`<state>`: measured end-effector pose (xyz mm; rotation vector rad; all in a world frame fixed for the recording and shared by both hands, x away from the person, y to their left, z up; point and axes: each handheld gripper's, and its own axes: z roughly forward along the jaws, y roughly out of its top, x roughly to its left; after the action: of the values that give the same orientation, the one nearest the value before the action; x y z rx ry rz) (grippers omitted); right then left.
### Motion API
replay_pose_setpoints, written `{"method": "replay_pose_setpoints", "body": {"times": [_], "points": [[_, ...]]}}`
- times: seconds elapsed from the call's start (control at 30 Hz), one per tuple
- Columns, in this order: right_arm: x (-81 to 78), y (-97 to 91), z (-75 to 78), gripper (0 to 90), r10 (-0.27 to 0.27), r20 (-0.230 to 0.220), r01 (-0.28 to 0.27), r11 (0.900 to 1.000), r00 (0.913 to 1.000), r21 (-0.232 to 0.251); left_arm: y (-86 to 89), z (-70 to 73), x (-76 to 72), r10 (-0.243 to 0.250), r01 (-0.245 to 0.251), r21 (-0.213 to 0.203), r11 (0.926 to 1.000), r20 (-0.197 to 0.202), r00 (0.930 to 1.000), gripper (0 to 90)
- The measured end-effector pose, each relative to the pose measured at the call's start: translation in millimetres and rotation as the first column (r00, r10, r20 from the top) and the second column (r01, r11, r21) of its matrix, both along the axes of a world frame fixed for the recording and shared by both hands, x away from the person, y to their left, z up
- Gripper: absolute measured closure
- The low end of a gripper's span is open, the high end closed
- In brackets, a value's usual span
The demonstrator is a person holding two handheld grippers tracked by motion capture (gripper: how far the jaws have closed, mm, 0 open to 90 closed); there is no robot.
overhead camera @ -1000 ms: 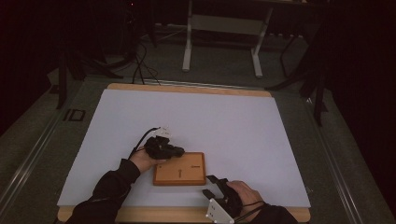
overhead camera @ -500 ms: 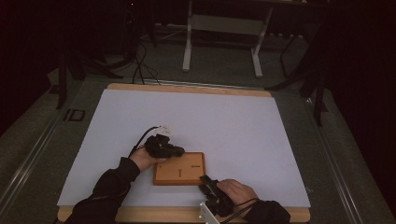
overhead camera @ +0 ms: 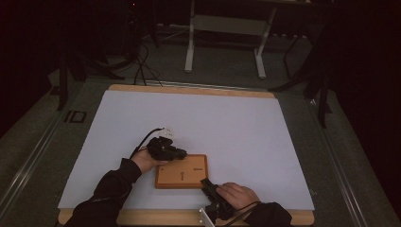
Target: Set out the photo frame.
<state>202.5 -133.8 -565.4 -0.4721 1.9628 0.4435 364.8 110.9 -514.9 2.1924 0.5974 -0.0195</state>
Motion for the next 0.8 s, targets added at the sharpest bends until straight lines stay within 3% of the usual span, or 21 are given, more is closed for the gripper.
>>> {"method": "replay_pose_setpoints", "body": {"times": [0.17,0.27,0.57,0.8], "points": [[-0.4,-0.2,2.9,66.9,0.015,0.019,-0.015,0.9994,0.9997,-0.03,-0.4,0.8,1.1,0.004,-0.003,0.004,1.0,-0.009,0.9999,83.8],[0.2,-0.7,4.9,66.9,0.024,0.007,-0.024,0.9989,0.9997,-0.04,-0.3,0.1,0.4,0.014,-0.014,0.001,0.9999,-0.006,0.9999,81.0],[4.6,-2.1,16.6,67.2,0.045,-0.049,-0.047,0.9983,0.9978,-0.035,6.6,12.7,-7.0,0.061,-0.059,-0.04,0.9974,0.057,0.9965,50.5],[12.1,-3.6,31.6,68.3,0.05,-0.104,-0.052,0.9985,0.9934,-0.017,20.0,23.4,-15.3,0.071,-0.065,-0.072,0.9953,0.086,0.9938,37.5]]}}
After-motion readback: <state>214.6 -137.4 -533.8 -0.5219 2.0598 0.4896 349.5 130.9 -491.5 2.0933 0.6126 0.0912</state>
